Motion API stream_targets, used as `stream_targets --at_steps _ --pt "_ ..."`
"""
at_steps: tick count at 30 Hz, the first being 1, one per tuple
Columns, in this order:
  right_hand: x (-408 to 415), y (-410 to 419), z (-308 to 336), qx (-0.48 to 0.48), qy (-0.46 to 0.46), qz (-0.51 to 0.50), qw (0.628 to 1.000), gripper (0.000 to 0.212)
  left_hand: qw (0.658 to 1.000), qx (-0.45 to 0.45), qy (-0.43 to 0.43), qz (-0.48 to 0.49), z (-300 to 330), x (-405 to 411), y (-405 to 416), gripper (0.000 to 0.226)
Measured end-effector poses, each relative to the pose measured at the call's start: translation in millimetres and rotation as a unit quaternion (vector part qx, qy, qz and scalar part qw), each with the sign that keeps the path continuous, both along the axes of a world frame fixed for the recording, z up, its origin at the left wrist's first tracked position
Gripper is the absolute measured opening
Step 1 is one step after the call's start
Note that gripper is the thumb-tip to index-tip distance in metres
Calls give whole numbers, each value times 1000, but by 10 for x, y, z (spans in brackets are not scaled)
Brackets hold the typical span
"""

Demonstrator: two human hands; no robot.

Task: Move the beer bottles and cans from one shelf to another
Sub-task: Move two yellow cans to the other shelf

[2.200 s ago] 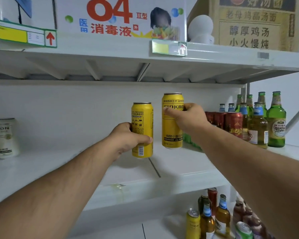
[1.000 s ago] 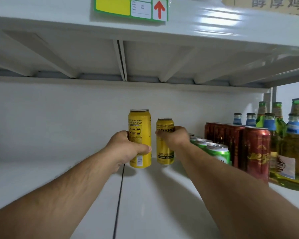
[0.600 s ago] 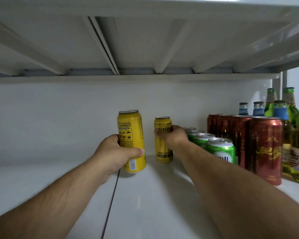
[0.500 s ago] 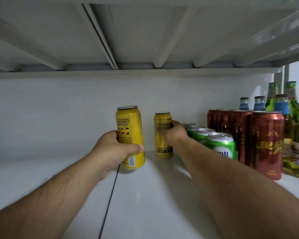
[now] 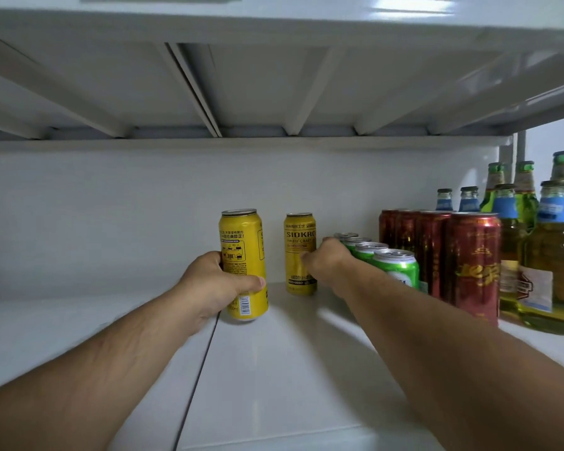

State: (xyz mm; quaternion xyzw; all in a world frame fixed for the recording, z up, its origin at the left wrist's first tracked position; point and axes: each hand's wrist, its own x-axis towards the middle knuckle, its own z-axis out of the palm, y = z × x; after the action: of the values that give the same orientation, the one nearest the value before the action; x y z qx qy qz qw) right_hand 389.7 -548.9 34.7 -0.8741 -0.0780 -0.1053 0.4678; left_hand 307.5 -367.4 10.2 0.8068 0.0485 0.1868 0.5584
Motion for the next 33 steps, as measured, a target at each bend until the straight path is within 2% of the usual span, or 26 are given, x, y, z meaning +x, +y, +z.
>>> stream_targets --at_steps 7,14,21,26,28,33 --pt "-466 -221 46 -73 -8 32 997 36 999 22 19 -18 165 95 -336 56" --pt "-587 -374 -201 -98 -18 52 994 30 999 45 20 -22 237 340 -790 50" --pt "-626 -500 -299 -142 -21 49 988 23 998 40 41 2 183 502 -884 48" --pt "-687 -526 -320 -184 -24 56 981 32 998 41 43 4 121 525 -909 43" --pt "-696 -530 -319 -184 -18 61 981 36 998 40 45 1 96 529 -931 43" --pt "-665 -527 -353 -168 -3 72 983 29 998 43 46 -4 62 586 -943 44"
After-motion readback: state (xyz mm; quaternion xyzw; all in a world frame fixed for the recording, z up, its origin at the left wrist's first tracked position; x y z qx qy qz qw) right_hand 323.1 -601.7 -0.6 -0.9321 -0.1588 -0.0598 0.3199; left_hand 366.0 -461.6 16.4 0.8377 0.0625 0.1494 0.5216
